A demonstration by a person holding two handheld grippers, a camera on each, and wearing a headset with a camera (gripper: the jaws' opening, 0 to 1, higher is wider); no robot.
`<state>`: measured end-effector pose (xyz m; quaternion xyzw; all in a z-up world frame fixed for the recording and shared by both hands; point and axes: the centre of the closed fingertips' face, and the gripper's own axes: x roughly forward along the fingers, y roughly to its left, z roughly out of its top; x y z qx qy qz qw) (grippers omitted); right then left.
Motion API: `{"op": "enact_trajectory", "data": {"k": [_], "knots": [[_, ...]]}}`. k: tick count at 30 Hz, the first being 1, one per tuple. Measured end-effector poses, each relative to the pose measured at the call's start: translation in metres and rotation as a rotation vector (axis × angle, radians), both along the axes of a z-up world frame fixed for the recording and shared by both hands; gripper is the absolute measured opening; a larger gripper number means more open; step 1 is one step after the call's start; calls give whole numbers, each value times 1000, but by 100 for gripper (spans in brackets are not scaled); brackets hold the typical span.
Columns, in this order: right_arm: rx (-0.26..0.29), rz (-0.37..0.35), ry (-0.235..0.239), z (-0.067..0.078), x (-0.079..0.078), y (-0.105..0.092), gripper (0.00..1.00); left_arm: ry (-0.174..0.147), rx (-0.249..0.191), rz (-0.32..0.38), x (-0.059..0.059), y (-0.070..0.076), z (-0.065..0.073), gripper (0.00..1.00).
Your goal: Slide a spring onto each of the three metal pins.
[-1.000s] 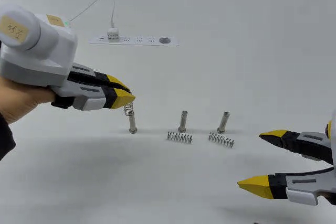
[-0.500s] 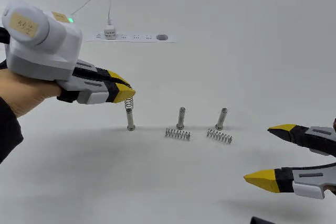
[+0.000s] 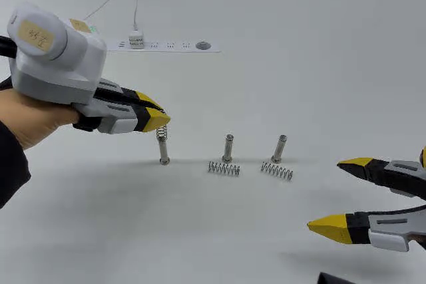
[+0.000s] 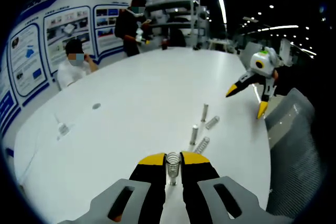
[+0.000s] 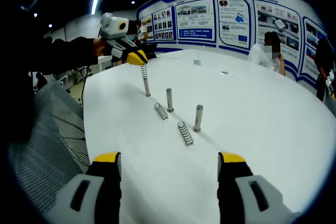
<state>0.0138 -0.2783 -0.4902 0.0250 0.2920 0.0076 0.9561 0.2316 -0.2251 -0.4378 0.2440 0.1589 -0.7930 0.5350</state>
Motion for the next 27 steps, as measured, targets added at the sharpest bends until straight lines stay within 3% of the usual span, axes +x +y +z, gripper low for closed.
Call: {"op": "enact_trajectory", "data": {"k": [12,27], "knots": [[4,1,3,-2,0,0,76,24,-15,22,4,0,-6,10],[6,24,10,-3,5,3,75,2,10,28,7,1,-23,10]]}}
